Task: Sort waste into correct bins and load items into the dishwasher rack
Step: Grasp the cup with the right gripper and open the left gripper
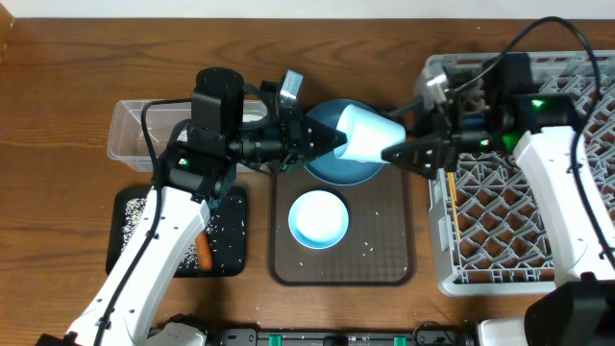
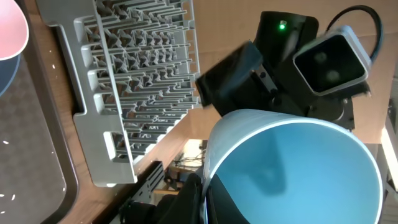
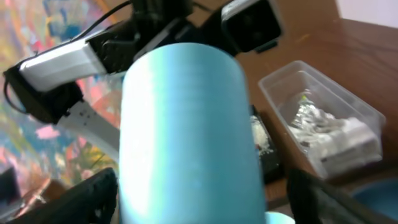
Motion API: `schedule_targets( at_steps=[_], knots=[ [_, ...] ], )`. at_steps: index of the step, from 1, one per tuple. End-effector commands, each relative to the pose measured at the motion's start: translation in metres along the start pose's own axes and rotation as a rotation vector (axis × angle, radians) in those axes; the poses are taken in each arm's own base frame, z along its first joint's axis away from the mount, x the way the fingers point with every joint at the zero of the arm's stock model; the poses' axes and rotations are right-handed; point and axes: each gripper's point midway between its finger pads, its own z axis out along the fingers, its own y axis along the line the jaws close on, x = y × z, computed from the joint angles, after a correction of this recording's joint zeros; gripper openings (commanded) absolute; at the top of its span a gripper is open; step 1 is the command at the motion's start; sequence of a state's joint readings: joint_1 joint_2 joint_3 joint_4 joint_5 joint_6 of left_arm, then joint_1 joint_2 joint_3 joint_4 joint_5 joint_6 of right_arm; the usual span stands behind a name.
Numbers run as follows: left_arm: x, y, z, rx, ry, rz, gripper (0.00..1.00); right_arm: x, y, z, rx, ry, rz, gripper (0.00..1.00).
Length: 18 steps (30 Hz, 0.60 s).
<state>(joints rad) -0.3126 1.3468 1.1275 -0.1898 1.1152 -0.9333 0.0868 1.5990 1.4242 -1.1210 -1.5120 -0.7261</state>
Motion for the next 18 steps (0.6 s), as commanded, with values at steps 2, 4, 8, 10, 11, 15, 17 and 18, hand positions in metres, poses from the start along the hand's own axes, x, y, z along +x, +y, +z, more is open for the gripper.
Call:
schedule_targets(
  at_steps=[2,4,8,10,11,15,17,18],
  knots=[
    [0.001,-0.009,0.0,0.021,0.016,0.008,0.06,-0.009,0.014,0.007,-0.042,-0.008,-0.061,0.67],
    [0.001,-0.009,0.0,0.021,0.015,0.009,0.06,-0.009,0.013,0.006,-0.039,-0.009,-0.061,0.53],
    [0.0,-0.008,0.0,0.015,0.007,0.021,0.1,-0.008,0.01,0.003,-0.022,-0.006,-0.062,0.44],
    [-0.003,-0.006,0.0,0.005,-0.008,0.05,0.16,-0.006,0.006,0.001,0.005,0.008,-0.053,0.43],
    [-0.004,-0.005,0.0,0.0,-0.016,0.073,0.17,-0.004,0.002,0.0,0.027,0.02,-0.044,0.43],
    [-0.011,0.005,0.0,-0.051,-0.062,0.144,0.29,0.004,-0.014,-0.009,0.119,0.062,0.016,0.4],
    [-0.017,0.017,-0.002,-0.108,-0.098,0.166,0.36,0.009,-0.024,-0.016,0.178,0.087,0.049,0.38],
    [-0.02,0.024,-0.003,-0.143,-0.119,0.173,0.37,0.012,-0.03,-0.02,0.216,0.102,0.07,0.38]
  ],
)
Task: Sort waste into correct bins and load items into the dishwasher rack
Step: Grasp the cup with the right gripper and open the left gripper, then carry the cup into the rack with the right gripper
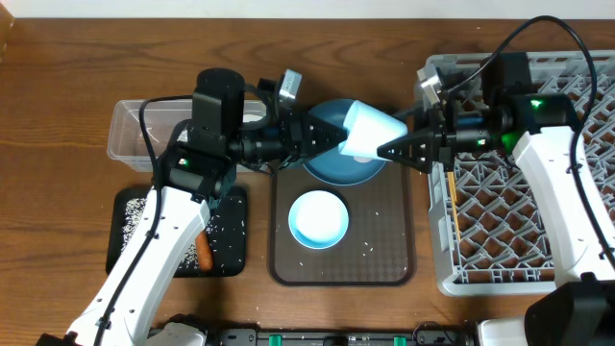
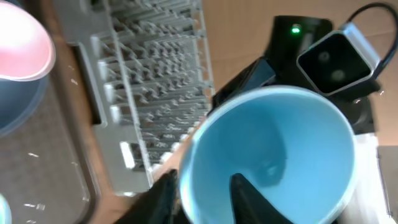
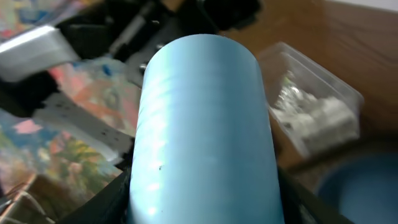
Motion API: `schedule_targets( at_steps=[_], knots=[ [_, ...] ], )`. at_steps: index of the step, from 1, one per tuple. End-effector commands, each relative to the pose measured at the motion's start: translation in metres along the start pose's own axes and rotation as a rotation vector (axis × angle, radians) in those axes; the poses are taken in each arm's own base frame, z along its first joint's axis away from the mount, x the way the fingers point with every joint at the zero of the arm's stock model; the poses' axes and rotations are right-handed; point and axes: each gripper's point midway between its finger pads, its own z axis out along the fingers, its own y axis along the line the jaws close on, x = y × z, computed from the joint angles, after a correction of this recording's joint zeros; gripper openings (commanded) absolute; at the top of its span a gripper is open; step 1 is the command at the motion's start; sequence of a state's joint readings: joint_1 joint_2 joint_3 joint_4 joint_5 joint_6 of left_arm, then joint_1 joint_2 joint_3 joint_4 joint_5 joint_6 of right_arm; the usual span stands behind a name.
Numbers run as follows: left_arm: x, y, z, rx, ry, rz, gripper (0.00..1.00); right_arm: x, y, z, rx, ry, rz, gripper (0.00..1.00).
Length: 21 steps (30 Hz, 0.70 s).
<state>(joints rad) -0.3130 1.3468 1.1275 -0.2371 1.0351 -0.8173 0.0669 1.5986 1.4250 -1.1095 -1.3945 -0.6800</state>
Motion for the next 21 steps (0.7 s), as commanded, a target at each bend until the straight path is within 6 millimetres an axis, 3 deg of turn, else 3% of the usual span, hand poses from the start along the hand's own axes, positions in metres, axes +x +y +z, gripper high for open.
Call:
schedule_targets(
  at_steps=[1,4,9,13,16,21],
  knots=[
    [-0.015,0.019,-0.002,-0.117,-0.089,0.096,0.37,0.005,-0.018,-0.016,0.146,0.052,0.058,0.38],
    [-0.022,0.047,-0.008,-0.261,-0.148,0.093,0.38,0.018,-0.044,-0.036,0.327,0.111,0.159,0.36],
    [-0.024,0.091,-0.025,-0.492,-0.211,0.048,0.38,0.033,-0.076,-0.097,0.715,0.154,0.334,0.25],
    [-0.019,0.112,-0.037,-0.612,-0.213,0.042,0.38,0.032,-0.077,-0.144,0.996,0.119,0.435,0.23],
    [-0.012,0.13,-0.05,-0.723,-0.218,0.006,0.38,0.044,-0.073,-0.175,1.212,0.133,0.514,0.24],
    [-0.004,0.147,-0.062,-0.825,-0.208,-0.009,0.38,0.075,-0.064,-0.187,1.309,0.219,0.638,0.23]
  ],
)
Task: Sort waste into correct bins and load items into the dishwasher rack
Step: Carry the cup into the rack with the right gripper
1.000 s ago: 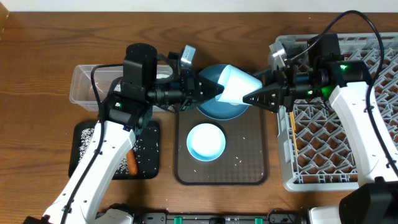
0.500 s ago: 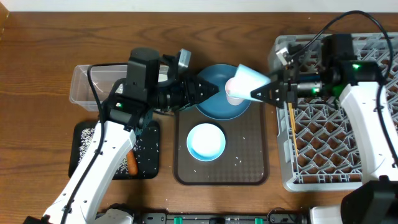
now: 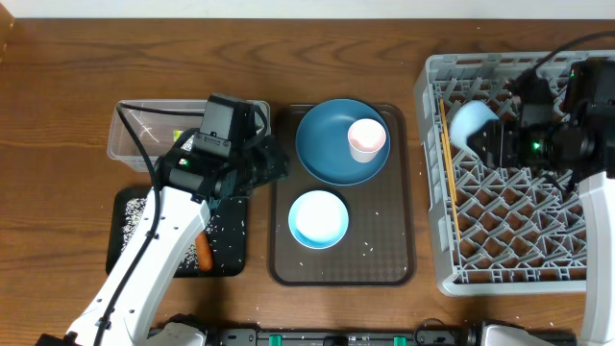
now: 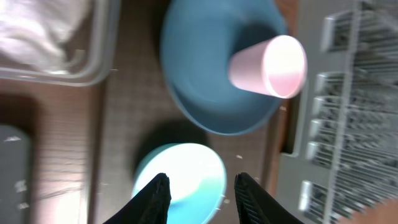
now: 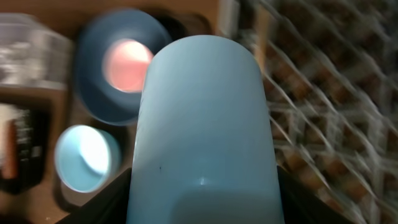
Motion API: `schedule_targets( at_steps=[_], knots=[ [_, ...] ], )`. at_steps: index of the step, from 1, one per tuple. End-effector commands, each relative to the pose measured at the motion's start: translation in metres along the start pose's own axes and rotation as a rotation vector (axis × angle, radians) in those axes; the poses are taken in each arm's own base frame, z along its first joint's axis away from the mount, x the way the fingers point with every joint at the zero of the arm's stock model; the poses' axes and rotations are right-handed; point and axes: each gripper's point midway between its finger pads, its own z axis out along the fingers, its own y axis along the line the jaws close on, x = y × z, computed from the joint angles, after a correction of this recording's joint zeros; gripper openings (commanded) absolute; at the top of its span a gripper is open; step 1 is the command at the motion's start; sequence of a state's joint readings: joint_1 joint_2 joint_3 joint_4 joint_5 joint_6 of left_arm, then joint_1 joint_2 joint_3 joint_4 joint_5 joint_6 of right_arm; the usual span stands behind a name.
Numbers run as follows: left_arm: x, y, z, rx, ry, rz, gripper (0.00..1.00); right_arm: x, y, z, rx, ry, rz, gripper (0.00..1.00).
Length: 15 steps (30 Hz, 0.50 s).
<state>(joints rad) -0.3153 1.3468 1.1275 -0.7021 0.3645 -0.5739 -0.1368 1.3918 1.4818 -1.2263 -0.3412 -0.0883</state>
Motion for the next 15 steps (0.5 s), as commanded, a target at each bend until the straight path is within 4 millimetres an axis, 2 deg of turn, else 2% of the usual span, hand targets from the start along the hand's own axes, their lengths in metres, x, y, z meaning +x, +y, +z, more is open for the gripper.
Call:
schedule_targets(
  at_steps=[1,6,15],
  knots=[
    [-0.007,0.016,0.0,-0.089,-0.042,0.039,0.38,0.015,-0.03,0.002,0.174,0.064,0.108,0.23],
    [-0.002,0.019,0.001,-0.1,-0.026,0.038,0.38,0.036,-0.037,0.023,0.182,0.148,0.138,0.23],
    [0.001,0.022,0.0,-0.111,-0.008,0.07,0.38,0.055,-0.049,0.057,0.188,0.235,0.159,0.22]
  ],
)
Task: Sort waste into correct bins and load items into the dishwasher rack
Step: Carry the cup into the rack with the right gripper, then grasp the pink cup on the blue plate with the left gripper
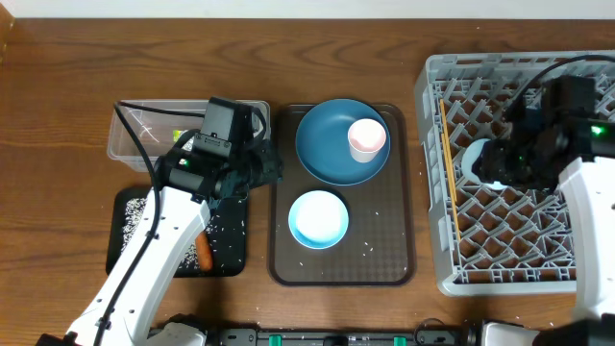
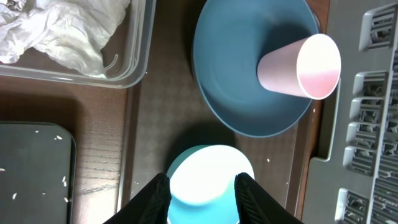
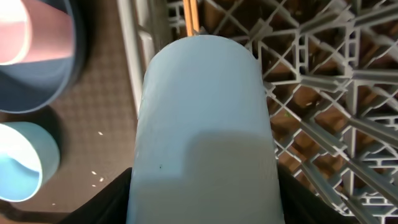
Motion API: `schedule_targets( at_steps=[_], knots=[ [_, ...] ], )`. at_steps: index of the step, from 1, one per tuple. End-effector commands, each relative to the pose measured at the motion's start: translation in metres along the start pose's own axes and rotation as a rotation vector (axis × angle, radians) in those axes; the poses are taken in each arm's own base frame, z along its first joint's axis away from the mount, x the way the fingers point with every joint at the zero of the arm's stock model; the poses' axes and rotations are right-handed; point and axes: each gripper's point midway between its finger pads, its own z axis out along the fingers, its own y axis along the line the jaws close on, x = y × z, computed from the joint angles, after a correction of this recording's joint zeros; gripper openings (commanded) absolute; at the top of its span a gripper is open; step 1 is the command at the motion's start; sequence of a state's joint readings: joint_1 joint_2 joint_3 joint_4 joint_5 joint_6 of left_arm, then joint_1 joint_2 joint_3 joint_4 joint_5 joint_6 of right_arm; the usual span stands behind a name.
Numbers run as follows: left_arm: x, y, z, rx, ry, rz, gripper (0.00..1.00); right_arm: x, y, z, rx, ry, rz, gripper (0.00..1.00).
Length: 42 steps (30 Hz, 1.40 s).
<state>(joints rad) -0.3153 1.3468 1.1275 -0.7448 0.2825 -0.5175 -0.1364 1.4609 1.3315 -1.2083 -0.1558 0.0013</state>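
Observation:
My right gripper [image 1: 492,161] is shut on a light blue cup [image 1: 478,159], holding it on its side over the left columns of the grey dishwasher rack [image 1: 519,274]. In the right wrist view the cup [image 3: 205,118] fills the space between my fingers, with rack grid beneath it. My left gripper [image 1: 269,168] is open and empty at the brown tray's left edge. In the left wrist view it [image 2: 202,196] hangs above a light blue bowl [image 2: 208,177]. A pink cup [image 1: 366,137] lies on a dark blue plate [image 1: 327,144].
The brown tray [image 1: 384,259] carries the plate and the bowl [image 1: 318,218]. A clear bin [image 1: 135,144] with crumpled paper stands at the left, with a black tray [image 1: 135,235] of rice grains and an orange stick before it. Chopsticks [image 1: 448,183] lie along the rack's left side.
My right gripper has moved with the blue cup from the rack's back left corner to a spot nearer the front and lower over the left columns. The left arm has barely shifted.
The blue cup was held between both grippers above the blue plate, the left gripper at its rim and the right around its base. Then the left gripper had let go and stood back by the tray. The right gripper has since held the cup over the rack.

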Motion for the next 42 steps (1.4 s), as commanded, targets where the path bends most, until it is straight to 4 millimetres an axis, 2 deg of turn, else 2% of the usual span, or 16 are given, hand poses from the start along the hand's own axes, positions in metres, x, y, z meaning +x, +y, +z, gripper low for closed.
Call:
schedule_targets(
  at_steps=[1,7,12,17,18,20,26,28,31,35,38,42],
  knots=[
    [0.002,0.005,0.002,-0.022,0.006,0.025,0.38,0.007,-0.003,0.016,0.013,0.043,0.02,0.22],
    [0.002,0.005,0.002,-0.022,0.006,0.024,0.38,0.012,-0.007,0.044,0.012,0.067,0.024,0.24],
    [0.002,0.005,0.002,-0.022,0.006,0.036,0.38,0.015,-0.007,0.054,0.012,0.081,0.022,0.3],
    [0.0,0.003,0.002,-0.015,-0.005,0.039,0.44,0.016,-0.006,0.055,0.007,0.081,0.021,0.79],
    [-0.002,0.002,0.002,-0.011,-0.01,0.043,0.45,0.015,-0.006,0.055,0.004,0.078,0.02,0.92],
    [-0.004,0.001,0.001,-0.007,-0.017,0.058,0.48,0.013,-0.006,0.053,0.005,0.072,0.02,0.99],
    [-0.009,-0.004,-0.003,0.003,-0.032,0.084,0.49,0.002,-0.005,0.039,0.012,0.045,0.015,0.99],
    [-0.013,-0.011,-0.006,0.021,-0.052,0.097,0.49,-0.006,-0.003,0.031,0.012,0.023,0.012,0.98],
    [-0.02,-0.037,-0.01,0.078,-0.098,0.15,0.49,-0.017,0.0,0.012,0.011,-0.006,0.008,0.97],
    [-0.019,-0.081,-0.009,0.167,-0.145,0.24,0.49,-0.025,0.005,-0.022,0.01,-0.026,0.03,0.97],
    [-0.02,-0.096,0.006,0.139,-0.187,0.255,0.49,-0.024,0.007,-0.039,0.01,-0.025,0.032,0.97],
    [-0.023,-0.119,0.043,0.139,-0.227,0.272,0.5,-0.02,0.009,-0.048,0.01,-0.022,0.032,0.97]
  ],
)
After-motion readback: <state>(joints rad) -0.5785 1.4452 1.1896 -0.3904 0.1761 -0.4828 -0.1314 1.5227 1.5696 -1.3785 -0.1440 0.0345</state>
